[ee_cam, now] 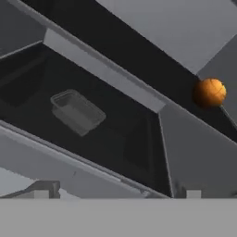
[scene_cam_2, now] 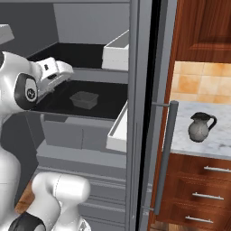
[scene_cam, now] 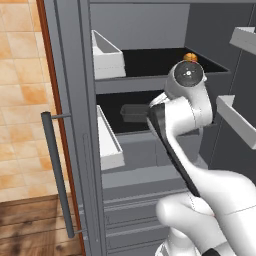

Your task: Move the tupperware and orange from the top shelf to the second highest shelf to make space. Then, place the pitcher from the counter on the cleared top shelf.

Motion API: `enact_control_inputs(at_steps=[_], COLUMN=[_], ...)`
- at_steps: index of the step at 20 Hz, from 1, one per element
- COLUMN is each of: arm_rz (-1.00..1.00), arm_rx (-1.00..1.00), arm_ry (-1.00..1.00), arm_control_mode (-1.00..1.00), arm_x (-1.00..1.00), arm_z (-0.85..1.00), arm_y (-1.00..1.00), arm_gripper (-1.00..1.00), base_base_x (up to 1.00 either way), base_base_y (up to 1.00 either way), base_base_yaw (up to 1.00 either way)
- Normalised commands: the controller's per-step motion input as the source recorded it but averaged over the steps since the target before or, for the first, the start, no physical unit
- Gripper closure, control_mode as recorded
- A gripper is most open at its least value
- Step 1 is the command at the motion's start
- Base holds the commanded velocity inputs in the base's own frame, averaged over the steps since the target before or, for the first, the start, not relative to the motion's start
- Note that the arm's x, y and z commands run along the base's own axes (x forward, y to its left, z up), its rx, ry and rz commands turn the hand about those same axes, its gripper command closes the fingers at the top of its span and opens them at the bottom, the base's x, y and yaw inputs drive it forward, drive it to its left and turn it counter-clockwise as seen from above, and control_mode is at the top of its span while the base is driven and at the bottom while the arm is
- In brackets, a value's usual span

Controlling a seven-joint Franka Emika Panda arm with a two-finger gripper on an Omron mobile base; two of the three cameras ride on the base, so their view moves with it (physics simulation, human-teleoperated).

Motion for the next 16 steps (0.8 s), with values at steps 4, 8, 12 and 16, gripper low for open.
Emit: enact_control_inputs(at_steps=[4, 8, 12, 16], arm_rz=[0.00, -0.17, -0.41, -0.34], arm_rx=[0.57, 0.24, 0.01, 0.02], arm_ry=[-0.14, -0.07, -0.02, 0.00], arm_control_mode=[-1.00, -1.00, -1.00, -1.00], arm_x=[0.00, 0.02, 0.12, 0.14], arm_z=[0.10, 0.18, 0.22, 0.31], arm_y=[-0.49, -0.06, 0.00, -0.03], arm_gripper=[-1.00, -1.00, -1.00, -1.00], base_base_x=[0.00, 0.00, 0.00, 0.00], base_base_y=[0.00, 0.00, 0.00, 0.00], base_base_yaw=[0.00, 0.00, 0.00, 0.00])
